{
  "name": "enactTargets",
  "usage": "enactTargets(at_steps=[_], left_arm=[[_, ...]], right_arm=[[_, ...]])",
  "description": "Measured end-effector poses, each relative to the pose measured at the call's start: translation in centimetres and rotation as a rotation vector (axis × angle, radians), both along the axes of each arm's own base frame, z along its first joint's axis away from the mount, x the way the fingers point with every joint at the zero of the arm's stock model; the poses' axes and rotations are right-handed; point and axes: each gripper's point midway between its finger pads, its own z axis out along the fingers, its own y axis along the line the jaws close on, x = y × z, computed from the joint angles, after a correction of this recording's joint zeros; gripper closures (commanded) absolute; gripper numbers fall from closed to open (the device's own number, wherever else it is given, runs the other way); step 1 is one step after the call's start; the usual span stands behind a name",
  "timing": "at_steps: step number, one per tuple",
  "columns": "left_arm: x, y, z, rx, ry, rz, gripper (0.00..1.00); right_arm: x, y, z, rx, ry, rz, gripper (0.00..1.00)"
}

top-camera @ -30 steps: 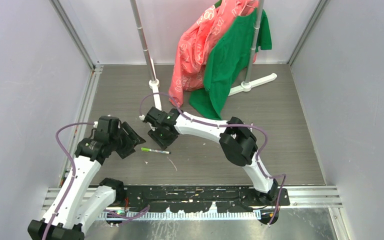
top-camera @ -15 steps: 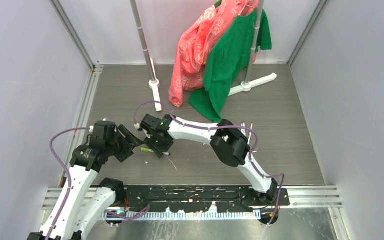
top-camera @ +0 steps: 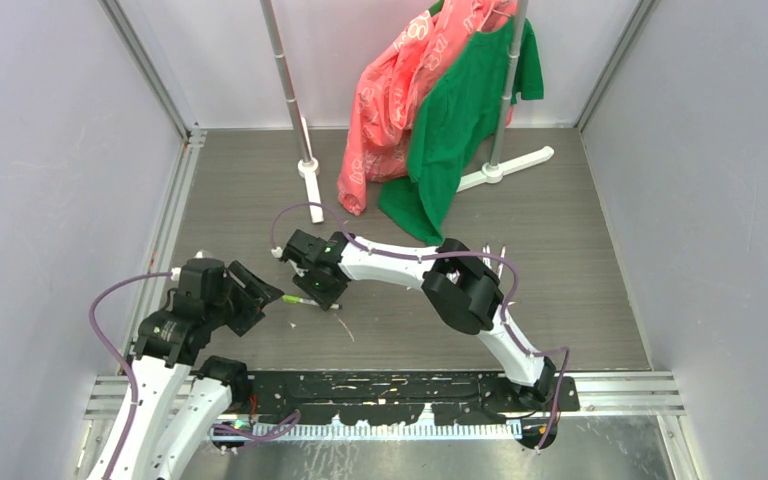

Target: Open the pen caps

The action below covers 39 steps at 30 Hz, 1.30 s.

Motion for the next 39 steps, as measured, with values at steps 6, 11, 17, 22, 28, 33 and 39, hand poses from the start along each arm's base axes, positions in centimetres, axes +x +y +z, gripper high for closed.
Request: enactTargets(at_steps=[6, 11, 17, 22, 28, 33, 39], left_arm=[[-0.4, 0.3, 0.1, -0.012, -0.016, 0.035, 0.36], [-0.8, 0.5, -0.1, -0.018, -0.008, 0.057, 0.36], [-1.0, 0.8, -0.3, -0.01, 0.003, 0.077, 0.36], [-0.8, 1.2, -0.7, 0.009, 0.019, 0.094, 0.36], [-0.3, 1.1, -2.1, 0.02, 0.073, 0.105, 0.36], [0.9, 0.8, -3.1, 0.024, 0.11, 0.109, 0.36], [2.4, -0.1, -3.3, 0.0, 0.112, 0.091, 0.36]], right_arm=[[0.4, -0.4, -0.2, -0.005, -0.035, -0.018, 0.89], [0.4, -0.4, -0.2, 0.002, -0.06, -0.031, 0.98], [0.1, -0.5, -0.1, 0.036, -0.062, -0.05, 0.99], [-1.6, -1.4, 0.1, 0.043, -0.004, -0.042, 0.99], [-4.2, -3.7, 0.1, 0.013, 0.066, -0.044, 0.99], [-5.4, -5.1, 1.2, 0.009, 0.089, -0.053, 0.99], [-5.6, -5.0, 3.8, 0.065, 0.08, -0.064, 0.99]])
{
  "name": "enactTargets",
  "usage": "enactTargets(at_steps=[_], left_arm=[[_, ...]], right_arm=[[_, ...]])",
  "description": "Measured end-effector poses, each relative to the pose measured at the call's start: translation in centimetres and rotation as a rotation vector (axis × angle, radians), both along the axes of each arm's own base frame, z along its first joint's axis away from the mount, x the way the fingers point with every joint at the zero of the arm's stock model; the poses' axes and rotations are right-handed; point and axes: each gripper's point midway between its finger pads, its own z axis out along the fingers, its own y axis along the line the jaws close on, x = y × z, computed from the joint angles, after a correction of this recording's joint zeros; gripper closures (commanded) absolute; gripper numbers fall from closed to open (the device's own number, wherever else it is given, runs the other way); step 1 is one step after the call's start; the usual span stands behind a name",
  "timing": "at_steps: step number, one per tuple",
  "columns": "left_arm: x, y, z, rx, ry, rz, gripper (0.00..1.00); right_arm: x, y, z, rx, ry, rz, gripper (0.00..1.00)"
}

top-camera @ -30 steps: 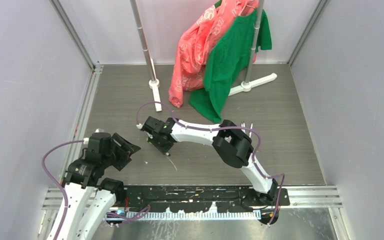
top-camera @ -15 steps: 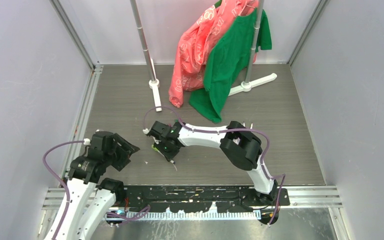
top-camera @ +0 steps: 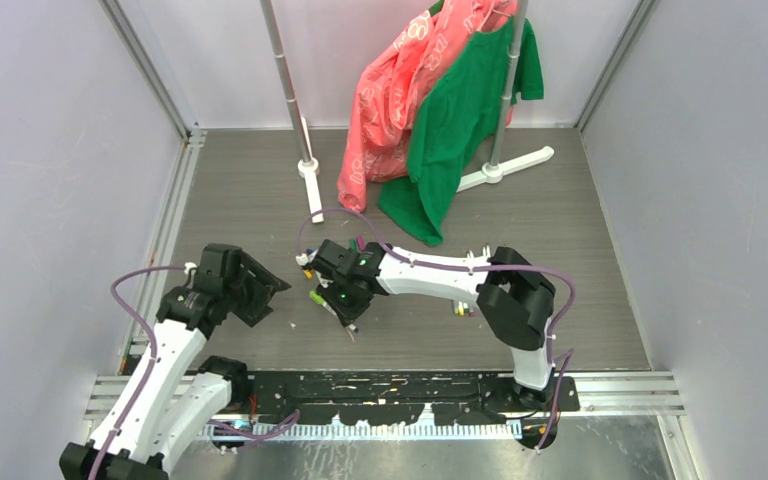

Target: Open the pen caps

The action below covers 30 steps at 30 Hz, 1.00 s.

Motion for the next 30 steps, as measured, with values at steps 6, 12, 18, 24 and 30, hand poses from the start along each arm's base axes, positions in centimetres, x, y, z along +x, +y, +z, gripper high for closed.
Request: enactTargets(at_steps=[6, 12, 18, 24, 30], left_arm=[[1.6, -1.0, -0.5, -0.026, 0.012, -0.019, 0.37], [2.9, -2.0, -0.9, -0.057, 0.02, -0.04, 0.38], [3.6, -3.0, -1.6, -0.071, 0.035, -0.07, 0.38], [3.9, -3.9, -1.9, -0.083, 0.04, -0.098, 0.39], [4.1, -4.4, -2.1, -0.087, 0.041, -0.111, 0.42]], right_arm=[[-0.1, 0.2, 1.3, 0.033, -0.002, 0.0, 0.99], [-0.2, 0.3, 1.4, 0.037, 0.003, 0.002, 0.99], [-0.3, 0.4, 1.6, 0.042, 0.005, 0.005, 0.99], [0.2, 1.5, 3.0, 0.082, -0.012, 0.007, 0.99], [0.8, 2.7, 4.6, 0.125, -0.028, 0.009, 0.99]])
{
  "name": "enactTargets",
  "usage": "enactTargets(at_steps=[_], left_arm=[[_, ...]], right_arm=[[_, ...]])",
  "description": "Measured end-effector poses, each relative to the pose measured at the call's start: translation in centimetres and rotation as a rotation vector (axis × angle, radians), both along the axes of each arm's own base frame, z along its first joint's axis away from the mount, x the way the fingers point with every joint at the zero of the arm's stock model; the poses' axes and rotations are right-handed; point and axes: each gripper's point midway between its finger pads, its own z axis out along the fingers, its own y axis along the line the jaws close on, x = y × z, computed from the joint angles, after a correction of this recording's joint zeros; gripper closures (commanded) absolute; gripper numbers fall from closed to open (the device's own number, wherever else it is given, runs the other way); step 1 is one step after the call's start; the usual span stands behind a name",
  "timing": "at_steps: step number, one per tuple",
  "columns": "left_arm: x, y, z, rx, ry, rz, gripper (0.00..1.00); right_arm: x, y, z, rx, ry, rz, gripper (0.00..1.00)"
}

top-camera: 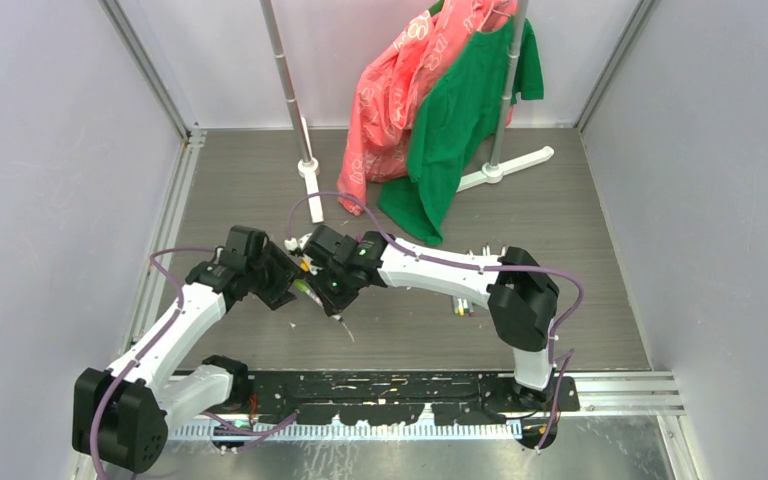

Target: Open the pen caps

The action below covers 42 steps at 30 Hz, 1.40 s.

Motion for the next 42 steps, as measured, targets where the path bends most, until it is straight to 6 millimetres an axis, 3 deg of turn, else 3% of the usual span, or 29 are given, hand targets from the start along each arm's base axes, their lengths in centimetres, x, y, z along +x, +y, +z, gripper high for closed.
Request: enactTargets(at_steps=[9, 16, 22, 29, 35, 42], left_arm=[[0.3, -0.3, 0.1, -0.009, -0.004, 0.006, 0.53], [0.6, -0.5, 0.2, -0.017, -0.016, 0.004, 0.7], [0.6, -0.8, 0.1, -0.021, -0.016, -0.008, 1.0], [0.6, -0.8, 0.5, -0.022, -0.031, -0.012, 1.0], [0.6, -0.9, 1.1, -0.029, -0.056, -0.019, 1.0], [0.6, -1.2, 1.7, -0.049, -0.08, -0.042, 1.0]], right_arm=[[0.3, 0.4, 0.8, 0.02, -0.001, 0.002, 0.99], [0.2, 0.5, 0.8, 0.024, 0.005, 0.006, 0.99], [0.2, 0.5, 0.8, 0.022, 0.006, 0.005, 0.99], [0.3, 0.5, 0.8, 0.024, 0.009, 0.0, 0.98], [0.3, 0.4, 1.0, 0.022, 0.006, -0.002, 0.84], [0.4, 0.2, 1.2, 0.011, 0.001, -0.011, 0.75]])
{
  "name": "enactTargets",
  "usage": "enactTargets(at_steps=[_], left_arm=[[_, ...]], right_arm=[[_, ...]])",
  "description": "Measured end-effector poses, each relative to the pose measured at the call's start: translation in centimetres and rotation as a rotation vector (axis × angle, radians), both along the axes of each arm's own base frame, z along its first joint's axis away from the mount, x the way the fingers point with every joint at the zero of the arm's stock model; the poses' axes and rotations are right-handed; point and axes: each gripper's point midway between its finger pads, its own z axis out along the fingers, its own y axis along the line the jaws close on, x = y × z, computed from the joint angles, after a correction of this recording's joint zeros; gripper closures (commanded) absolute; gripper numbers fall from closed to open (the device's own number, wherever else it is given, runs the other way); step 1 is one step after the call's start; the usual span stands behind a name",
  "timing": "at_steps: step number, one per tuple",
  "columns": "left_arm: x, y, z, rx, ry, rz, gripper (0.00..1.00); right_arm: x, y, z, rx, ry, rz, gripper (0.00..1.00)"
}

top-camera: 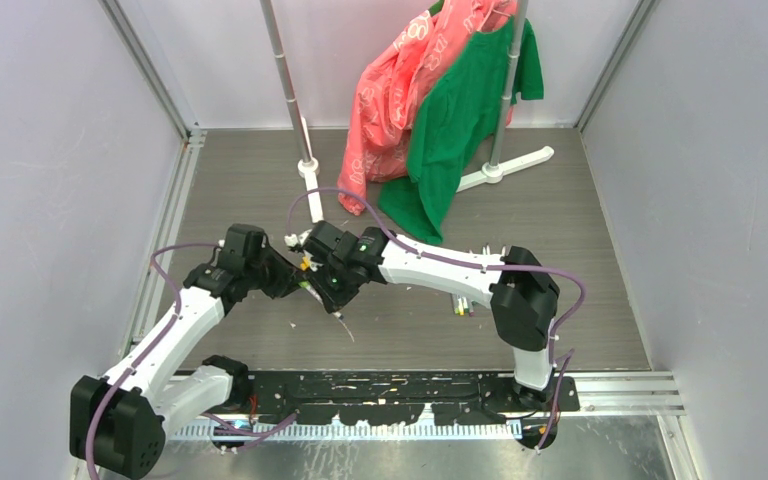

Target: Open the pen caps

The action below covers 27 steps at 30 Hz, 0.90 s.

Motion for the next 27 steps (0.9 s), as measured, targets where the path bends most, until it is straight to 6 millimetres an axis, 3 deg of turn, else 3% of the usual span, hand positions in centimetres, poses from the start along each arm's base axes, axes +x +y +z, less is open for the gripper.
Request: enactTargets(at_steps=[10, 12, 16, 27], left_arm=[[-0.1, -1.4, 1.4, -0.083, -0.024, -0.039, 1.0], [-0.1, -1.5, 1.5, -0.09, -0.028, -0.043, 1.0], [-0.1, -1.6, 1.6, -0.094, -0.03, -0.045, 1.0], [0.2, -2.4, 0.4, -0.103, 0.023, -0.045, 1.0]], right_arm=[[0.5, 0.2, 0.4, 0.005, -0.016, -0.023, 0.72], [0.6, 0.4, 0.7, 0.013, -0.02, -0.024, 0.76], [0.8, 0.6, 0.9, 0.021, -0.026, -0.027, 0.98], [0.9, -0.6, 0.1, 0.067, -0.036, -0.063, 0.99]])
